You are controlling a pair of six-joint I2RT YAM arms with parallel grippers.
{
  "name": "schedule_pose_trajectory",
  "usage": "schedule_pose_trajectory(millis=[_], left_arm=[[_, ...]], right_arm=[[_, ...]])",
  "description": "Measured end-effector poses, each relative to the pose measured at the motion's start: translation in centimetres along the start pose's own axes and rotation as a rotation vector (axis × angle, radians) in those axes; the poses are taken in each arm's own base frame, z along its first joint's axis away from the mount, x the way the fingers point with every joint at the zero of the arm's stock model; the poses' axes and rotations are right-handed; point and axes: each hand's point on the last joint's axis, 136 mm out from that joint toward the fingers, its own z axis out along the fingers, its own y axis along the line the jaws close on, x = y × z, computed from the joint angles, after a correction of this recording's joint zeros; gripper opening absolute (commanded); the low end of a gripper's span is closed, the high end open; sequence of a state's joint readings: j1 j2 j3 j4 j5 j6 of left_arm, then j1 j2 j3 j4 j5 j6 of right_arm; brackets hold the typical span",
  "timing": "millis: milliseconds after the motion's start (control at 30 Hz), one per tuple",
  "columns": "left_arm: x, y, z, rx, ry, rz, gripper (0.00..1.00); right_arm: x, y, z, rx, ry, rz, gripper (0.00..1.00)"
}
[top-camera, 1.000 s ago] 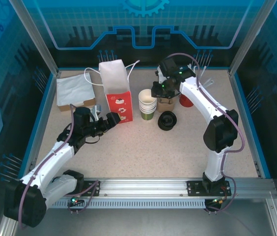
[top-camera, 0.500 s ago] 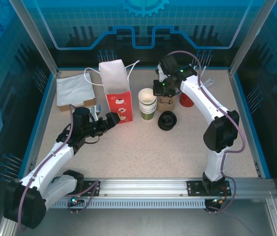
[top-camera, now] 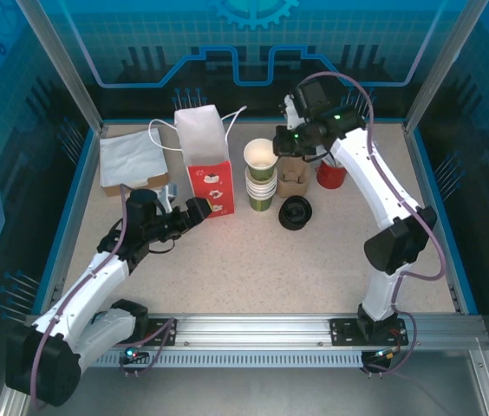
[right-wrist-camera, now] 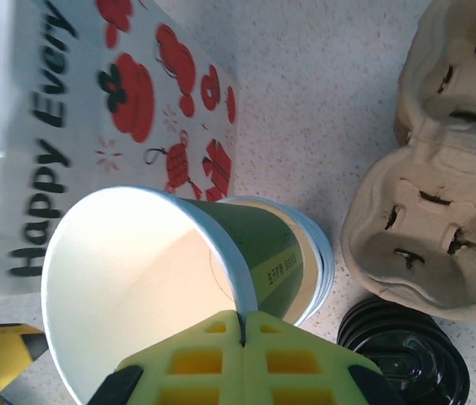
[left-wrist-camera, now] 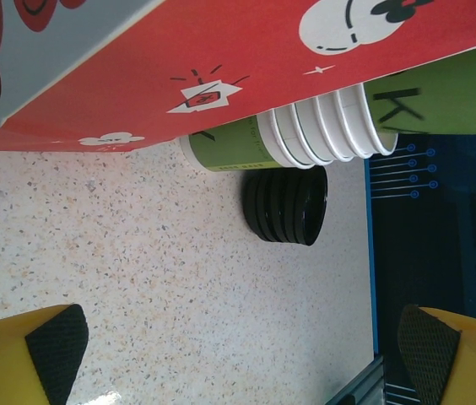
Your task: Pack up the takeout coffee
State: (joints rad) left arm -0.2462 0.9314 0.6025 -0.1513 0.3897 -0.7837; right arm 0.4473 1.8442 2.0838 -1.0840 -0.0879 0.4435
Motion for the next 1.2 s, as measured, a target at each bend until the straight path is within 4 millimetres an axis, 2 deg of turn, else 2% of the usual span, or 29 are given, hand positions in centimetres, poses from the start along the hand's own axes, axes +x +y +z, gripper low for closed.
schedule_pose_trajectory(millis=[233,367,500,633,867,1067,1200], left_arm=[[-0.7,-1.4,-0.7,0.031,-0.026,0.021,0.99],[-0.7,-1.6,-0.7,0.035,-0.026,0.023,0.99],[-0.5,-1.7,-0.6,0.038,-0.018,0.027,0.99],[-0.2,-1.9,-0.5,0.042,-0.007,0.032,0.99],[0.2,-2.1,0.1,0.047,0.01,0.036,0.99],[0.2,-2.1,0.1,0.048,0.01,0.037,0.99],[0.2,-2.1,0.1,0.048,0.01,0.037,0.99]], right_arm=[[0.4,1.9,-6.1,-0.071,-0.079,-0.024,0.03],[2.9,2.7,-8.7,-0.11,-0.088,-0.041,0.03],[5.9,3.0,-9.8,-0.14,-0.067,-0.04,0.03],[8.6,2.6,-8.5,-0.14,-0.016,-0.027,0.04],[13.6,0.7,-3.3,-0.097,0.108,0.024,0.04],[16.6,-0.3,0.5,-0.071,0.161,0.032,0.04],[17.5,-0.5,2.6,-0.053,0.177,0.017,0.05]])
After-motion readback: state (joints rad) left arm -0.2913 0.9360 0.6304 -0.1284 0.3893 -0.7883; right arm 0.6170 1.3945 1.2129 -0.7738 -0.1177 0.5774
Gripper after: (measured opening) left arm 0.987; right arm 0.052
